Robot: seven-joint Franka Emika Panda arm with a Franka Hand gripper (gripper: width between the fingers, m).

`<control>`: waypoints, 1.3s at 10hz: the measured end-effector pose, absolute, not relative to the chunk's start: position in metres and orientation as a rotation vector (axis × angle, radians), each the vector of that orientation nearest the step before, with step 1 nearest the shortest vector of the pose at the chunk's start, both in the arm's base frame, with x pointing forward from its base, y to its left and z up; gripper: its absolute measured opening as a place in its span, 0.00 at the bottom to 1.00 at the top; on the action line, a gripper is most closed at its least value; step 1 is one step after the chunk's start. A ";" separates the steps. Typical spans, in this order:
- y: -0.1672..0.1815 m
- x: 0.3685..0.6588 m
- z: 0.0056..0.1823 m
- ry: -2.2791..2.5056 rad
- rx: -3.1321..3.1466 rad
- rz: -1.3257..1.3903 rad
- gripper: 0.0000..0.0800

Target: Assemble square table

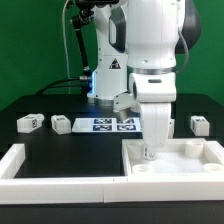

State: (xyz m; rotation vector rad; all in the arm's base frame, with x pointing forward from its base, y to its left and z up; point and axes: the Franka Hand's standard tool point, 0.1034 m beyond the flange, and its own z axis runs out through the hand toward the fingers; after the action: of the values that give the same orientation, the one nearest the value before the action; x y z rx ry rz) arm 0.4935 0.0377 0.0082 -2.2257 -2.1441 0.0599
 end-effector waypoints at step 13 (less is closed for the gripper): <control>0.118 0.484 0.064 -1.186 -2.904 0.073 0.81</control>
Offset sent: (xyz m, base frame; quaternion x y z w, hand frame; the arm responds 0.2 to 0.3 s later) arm -0.0174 0.0173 0.0452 0.0068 -0.0606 0.0757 0.9953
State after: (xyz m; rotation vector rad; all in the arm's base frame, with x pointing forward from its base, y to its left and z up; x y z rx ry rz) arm 0.4836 0.1176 0.0644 -2.9035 -1.1856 0.0735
